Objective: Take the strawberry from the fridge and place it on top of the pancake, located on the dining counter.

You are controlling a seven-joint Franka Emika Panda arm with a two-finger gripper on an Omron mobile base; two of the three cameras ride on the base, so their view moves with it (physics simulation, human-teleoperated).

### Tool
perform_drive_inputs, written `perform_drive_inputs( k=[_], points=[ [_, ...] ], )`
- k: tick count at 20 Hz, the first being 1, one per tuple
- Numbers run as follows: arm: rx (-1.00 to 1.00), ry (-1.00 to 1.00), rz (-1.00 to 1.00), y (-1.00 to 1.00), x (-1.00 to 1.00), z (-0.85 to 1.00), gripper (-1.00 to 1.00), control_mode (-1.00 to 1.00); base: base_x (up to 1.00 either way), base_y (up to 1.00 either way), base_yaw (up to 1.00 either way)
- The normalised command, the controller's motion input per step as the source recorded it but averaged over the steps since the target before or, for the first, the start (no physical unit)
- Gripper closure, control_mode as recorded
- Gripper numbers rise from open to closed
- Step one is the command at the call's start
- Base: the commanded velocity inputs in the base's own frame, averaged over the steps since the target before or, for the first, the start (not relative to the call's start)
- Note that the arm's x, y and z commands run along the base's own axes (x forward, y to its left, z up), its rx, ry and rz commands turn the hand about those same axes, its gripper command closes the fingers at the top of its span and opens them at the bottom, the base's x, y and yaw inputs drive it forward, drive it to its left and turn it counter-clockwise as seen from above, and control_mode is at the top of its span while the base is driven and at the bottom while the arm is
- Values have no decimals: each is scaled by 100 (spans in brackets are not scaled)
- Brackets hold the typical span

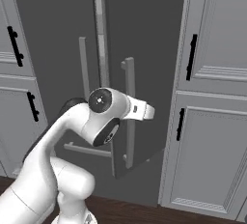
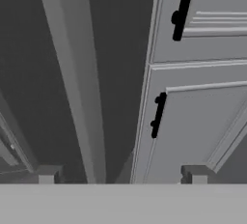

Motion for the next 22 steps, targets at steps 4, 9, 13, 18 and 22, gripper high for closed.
perform_drive_inputs(
  k=[4,9,13,18,22],
  points=[
    [-18,0,-2,25,-74,90,-100,-100,0,0,0],
    [-27,4,-2,72,-44,72,-100,-100,0,0,0],
    [-31,7,0,99,-18,25,-100,-100,0,0,0],
    [-34,8,0,100,6,0,-100,-100,0,0,0],
    [-23,8,0,70,49,-5,-100,-100,0,0,0]
  ],
)
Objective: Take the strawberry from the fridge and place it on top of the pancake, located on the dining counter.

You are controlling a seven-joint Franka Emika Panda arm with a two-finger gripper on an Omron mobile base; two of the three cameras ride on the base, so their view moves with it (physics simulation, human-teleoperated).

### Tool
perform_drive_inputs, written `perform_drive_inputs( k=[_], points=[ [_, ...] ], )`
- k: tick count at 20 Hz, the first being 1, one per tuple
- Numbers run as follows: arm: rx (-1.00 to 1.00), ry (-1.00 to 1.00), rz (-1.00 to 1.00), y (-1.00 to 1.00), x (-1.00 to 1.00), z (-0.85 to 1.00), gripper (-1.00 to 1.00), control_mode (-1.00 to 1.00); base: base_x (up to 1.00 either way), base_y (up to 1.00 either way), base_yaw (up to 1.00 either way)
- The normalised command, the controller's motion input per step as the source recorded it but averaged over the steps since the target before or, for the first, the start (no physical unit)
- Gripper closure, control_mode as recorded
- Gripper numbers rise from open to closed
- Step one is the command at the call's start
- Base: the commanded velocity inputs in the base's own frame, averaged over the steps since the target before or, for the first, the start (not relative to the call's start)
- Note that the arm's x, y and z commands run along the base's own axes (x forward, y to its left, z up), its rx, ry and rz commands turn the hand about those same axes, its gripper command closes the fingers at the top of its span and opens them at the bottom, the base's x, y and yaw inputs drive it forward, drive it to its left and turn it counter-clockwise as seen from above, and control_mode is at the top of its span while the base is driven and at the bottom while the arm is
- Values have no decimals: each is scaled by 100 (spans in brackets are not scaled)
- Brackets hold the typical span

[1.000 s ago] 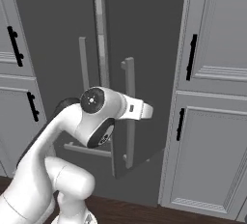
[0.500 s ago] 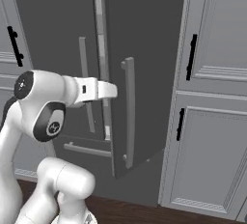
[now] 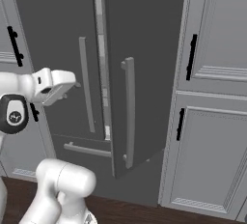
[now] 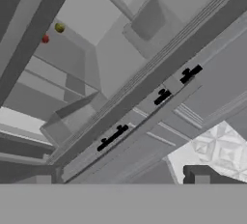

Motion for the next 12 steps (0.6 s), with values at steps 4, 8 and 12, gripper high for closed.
perform_drive_inputs(
  k=[4,8,12],
  points=[
    [-16,8,-1,33,52,-23,-100,-100,0,0,0],
    [-8,7,0,0,53,-17,-100,-100,0,0,0],
    [-4,7,0,0,93,-18,-100,-100,0,0,0]
  ],
)
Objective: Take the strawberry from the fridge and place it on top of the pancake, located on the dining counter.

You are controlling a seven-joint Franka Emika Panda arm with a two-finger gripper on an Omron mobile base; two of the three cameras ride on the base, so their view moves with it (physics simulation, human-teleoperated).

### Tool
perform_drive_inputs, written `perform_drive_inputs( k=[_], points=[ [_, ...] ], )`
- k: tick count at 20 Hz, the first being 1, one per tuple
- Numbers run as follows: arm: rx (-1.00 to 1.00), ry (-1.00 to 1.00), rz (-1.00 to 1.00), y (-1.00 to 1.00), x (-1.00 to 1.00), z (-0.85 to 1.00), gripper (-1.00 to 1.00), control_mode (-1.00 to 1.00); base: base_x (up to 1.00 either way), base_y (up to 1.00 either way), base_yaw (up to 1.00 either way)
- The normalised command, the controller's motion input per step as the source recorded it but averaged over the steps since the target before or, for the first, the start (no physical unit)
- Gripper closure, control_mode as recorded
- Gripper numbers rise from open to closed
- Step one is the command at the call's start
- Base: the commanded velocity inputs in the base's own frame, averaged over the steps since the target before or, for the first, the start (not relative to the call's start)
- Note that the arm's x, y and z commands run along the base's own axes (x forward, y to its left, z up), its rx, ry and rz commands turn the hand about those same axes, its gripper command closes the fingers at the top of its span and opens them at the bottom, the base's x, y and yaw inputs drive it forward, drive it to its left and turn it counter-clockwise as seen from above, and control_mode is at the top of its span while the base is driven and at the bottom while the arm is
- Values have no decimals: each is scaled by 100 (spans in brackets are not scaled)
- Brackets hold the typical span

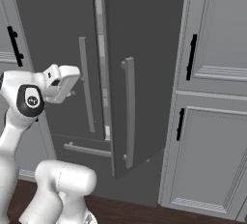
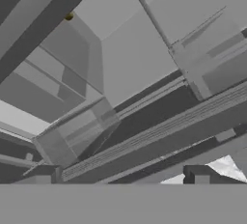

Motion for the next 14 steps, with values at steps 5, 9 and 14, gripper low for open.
perform_drive_inputs(
  k=[5,9,14],
  points=[
    [-3,9,0,-1,85,-28,-100,-100,0,0,0],
    [0,10,-6,-14,78,-22,-100,-100,0,0,0],
    [0,13,-12,-12,79,-19,-100,-100,0,0,0]
  ],
)
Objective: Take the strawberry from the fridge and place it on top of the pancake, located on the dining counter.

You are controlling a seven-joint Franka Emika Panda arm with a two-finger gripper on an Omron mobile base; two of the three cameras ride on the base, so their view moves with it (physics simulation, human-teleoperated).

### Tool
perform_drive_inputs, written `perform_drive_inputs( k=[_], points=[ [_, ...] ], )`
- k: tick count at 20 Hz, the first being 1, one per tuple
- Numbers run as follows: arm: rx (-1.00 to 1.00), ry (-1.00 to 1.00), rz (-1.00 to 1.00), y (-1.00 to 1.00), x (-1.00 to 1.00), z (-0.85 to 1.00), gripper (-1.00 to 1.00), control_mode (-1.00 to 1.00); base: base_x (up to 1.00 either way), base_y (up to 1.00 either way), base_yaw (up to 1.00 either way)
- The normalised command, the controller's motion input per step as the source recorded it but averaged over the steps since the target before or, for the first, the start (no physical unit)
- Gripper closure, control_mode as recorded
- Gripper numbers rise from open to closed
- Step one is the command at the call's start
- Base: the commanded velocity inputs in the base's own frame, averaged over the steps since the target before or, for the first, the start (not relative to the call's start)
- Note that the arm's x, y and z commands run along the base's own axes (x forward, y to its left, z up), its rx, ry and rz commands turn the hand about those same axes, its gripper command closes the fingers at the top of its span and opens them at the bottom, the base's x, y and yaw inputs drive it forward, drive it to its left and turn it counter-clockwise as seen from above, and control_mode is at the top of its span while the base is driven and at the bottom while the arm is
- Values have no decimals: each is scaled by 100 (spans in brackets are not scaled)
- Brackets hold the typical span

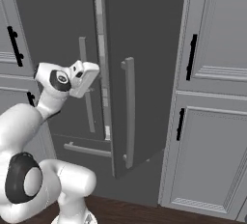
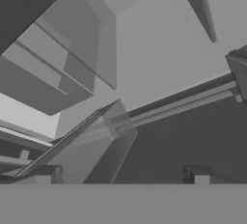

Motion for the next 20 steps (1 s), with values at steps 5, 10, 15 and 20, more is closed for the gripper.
perform_drive_inputs(
  k=[5,10,15,20],
  points=[
    [0,7,-14,-10,48,-23,-100,-100,0,0,0],
    [0,2,-10,-41,35,-15,-100,-100,0,0,0],
    [1,0,-6,-68,8,-8,-100,-100,0,0,0],
    [5,0,-8,-92,-16,0,-100,-100,0,0,0]
  ],
)
